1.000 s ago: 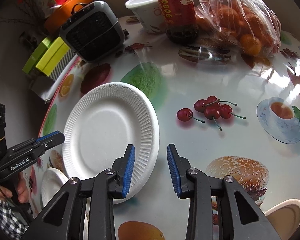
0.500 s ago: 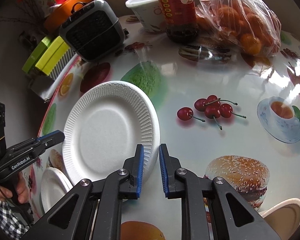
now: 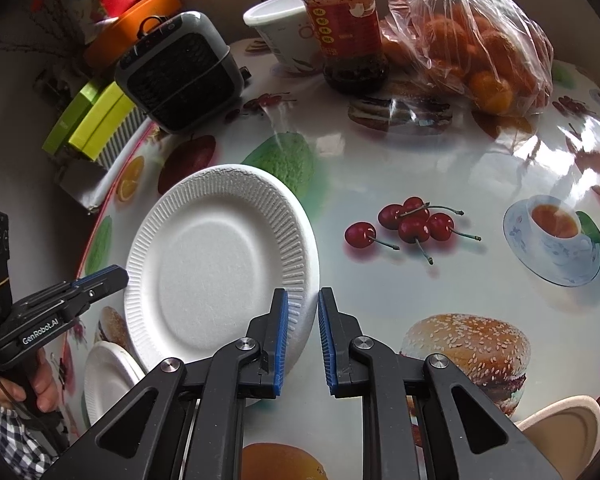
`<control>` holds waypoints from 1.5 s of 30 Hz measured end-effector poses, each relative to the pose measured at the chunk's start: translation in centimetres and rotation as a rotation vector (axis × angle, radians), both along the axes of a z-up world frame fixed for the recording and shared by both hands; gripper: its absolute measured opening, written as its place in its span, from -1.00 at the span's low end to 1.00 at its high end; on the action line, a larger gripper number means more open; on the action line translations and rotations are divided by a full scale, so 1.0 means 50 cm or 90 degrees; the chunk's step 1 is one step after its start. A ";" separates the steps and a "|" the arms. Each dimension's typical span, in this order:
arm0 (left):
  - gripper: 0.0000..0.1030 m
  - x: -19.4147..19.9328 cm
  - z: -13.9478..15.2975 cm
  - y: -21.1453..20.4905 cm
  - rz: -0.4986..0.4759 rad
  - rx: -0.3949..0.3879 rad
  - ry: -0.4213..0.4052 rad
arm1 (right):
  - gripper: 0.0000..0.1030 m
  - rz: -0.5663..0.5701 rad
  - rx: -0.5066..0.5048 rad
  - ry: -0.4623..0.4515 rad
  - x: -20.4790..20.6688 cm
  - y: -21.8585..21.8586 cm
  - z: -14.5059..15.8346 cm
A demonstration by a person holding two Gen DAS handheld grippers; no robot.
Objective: Organize plates and bowls
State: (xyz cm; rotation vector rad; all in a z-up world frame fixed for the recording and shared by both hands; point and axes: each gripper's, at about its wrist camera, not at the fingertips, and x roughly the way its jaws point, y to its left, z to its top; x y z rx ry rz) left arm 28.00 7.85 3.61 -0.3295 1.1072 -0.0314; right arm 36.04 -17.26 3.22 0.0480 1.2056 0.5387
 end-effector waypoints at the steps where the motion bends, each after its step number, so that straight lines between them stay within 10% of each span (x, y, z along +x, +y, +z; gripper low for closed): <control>1: -0.78 0.000 0.002 0.000 0.000 0.000 -0.001 | -0.70 -0.001 0.001 -0.001 0.000 -0.001 0.002; 45: -0.78 -0.179 0.093 0.023 0.013 0.001 -0.066 | -0.70 0.049 0.028 -0.063 -0.182 0.007 0.118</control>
